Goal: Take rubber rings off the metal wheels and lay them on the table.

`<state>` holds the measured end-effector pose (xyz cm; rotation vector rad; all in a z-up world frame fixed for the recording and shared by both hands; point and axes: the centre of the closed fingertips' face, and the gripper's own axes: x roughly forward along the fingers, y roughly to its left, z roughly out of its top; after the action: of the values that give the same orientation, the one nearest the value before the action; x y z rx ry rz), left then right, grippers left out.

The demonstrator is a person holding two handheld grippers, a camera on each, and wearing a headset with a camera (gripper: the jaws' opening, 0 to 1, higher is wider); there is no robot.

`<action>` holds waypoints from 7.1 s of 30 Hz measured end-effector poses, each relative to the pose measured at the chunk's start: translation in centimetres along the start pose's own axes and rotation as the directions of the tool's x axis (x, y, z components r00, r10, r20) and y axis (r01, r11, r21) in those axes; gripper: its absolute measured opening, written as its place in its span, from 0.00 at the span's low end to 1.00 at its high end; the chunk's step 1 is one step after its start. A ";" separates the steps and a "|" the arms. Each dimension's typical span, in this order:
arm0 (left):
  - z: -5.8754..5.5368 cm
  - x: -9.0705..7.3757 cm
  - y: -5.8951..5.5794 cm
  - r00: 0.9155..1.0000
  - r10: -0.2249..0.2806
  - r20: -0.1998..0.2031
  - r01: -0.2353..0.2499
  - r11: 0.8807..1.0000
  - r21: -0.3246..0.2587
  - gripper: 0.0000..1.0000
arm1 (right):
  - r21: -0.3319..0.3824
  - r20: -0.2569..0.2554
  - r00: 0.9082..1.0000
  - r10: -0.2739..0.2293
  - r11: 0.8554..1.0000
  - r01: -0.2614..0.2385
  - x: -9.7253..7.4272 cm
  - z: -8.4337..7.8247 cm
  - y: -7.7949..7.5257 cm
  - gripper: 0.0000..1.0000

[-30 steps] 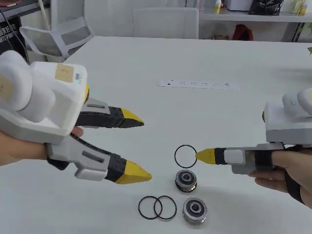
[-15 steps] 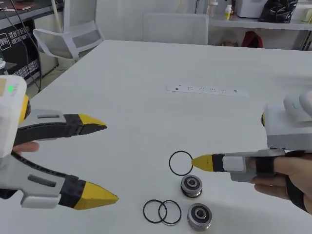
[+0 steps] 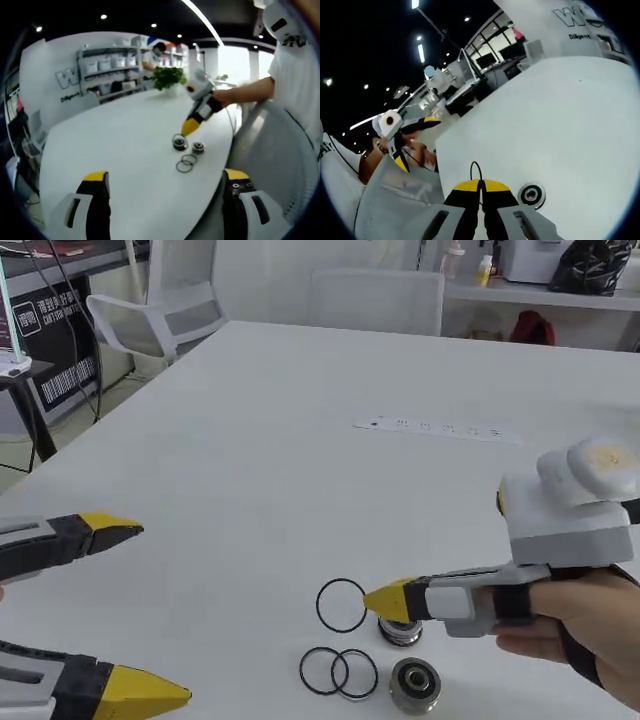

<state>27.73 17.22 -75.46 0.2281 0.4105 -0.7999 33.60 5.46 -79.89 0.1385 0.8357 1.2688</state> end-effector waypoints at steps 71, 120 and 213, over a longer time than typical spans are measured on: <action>-2.4 -0.5 -0.7 0.999 0.032 -0.025 -0.033 0.998 -0.059 0.92 | -0.273 -0.272 0.956 -0.111 0.961 0.033 3.3 -5.4 -0.3 0.04; 10.7 6.6 -1.3 0.989 -0.138 0.058 0.116 0.951 0.287 0.77 | -0.089 -0.036 0.972 -0.232 0.970 0.228 -3.4 -3.4 -8.2 0.20; 0.5 21.5 -4.9 0.904 -0.418 -0.093 0.427 0.889 0.162 0.14 | 0.293 0.070 0.987 -0.143 0.949 0.117 -2.7 -4.3 -8.9 0.00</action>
<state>37.70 -0.13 -84.63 0.3357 0.4480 -1.2667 37.80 -1.32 -86.31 0.3658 0.9327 1.0045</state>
